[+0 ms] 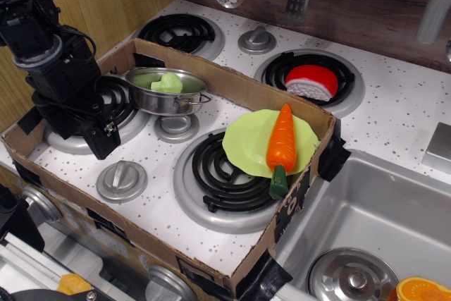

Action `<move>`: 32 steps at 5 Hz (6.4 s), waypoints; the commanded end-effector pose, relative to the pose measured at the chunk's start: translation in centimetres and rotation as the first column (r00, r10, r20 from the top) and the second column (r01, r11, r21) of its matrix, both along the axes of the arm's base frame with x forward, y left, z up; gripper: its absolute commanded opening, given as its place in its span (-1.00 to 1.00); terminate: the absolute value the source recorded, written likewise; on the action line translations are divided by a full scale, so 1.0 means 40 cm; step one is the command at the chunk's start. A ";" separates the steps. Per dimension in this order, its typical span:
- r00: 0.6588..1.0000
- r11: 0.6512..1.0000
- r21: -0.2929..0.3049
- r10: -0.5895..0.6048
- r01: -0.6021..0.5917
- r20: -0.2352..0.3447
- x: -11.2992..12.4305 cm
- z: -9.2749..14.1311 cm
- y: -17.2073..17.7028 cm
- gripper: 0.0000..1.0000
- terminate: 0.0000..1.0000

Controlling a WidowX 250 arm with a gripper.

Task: Take carrot off plate

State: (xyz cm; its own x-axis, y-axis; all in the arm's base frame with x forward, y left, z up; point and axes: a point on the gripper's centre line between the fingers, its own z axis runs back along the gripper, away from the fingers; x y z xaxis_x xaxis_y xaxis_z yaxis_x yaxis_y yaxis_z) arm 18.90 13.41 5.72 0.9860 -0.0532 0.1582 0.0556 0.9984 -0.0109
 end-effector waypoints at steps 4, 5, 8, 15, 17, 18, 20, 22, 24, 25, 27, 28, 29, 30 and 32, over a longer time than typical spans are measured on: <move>0.934 0.935 0.078 0.352 -0.347 -0.057 0.078 0.137 -0.148 1.00 -1.00; 0.909 0.911 0.081 0.410 -0.404 -0.072 0.118 0.155 -0.220 1.00 -1.00; 0.887 0.887 0.029 0.460 -0.462 0.040 0.208 0.152 -0.379 1.00 -1.00; 0.881 0.882 0.048 0.463 -0.469 0.103 0.273 -0.067 -0.386 1.00 -1.00; 0.868 0.867 0.071 0.487 -0.494 0.099 0.264 -0.055 -0.389 -1.00 -1.00; 0.856 0.856 0.044 0.510 -0.515 0.088 0.259 -0.001 -0.395 -1.00 -1.00; 0.810 0.808 0.087 0.568 -0.583 0.146 0.207 0.139 -0.325 -1.00 -1.00; 0.748 0.729 0.173 0.632 -0.662 0.203 0.094 0.128 -0.206 -1.00 -1.00; 0.748 0.705 0.248 0.621 -0.664 0.237 0.039 0.082 -0.080 -1.00 -1.00; 0.795 0.749 0.269 0.565 -0.606 0.219 0.042 0.048 -0.006 -1.00 -1.00; 0.882 0.838 0.277 0.442 -0.471 0.163 0.067 -0.021 0.097 -1.00 -1.00; 0.908 0.858 0.307 0.358 -0.411 0.217 0.095 -0.029 0.135 -1.00 -1.00; 0.944 0.895 0.312 0.273 -0.319 0.182 0.140 -0.038 0.172 -1.00 -1.00; 0.952 0.901 0.327 0.228 -0.286 0.204 0.173 -0.030 0.196 -1.00 -1.00; 0.963 0.921 0.321 0.153 -0.221 0.222 0.208 -0.020 0.217 1.00 -1.00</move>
State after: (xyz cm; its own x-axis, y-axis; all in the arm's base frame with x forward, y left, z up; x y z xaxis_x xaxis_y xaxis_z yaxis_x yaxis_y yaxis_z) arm 26.30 21.43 2.79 0.9510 0.0594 0.3033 -0.1506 0.9461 0.2868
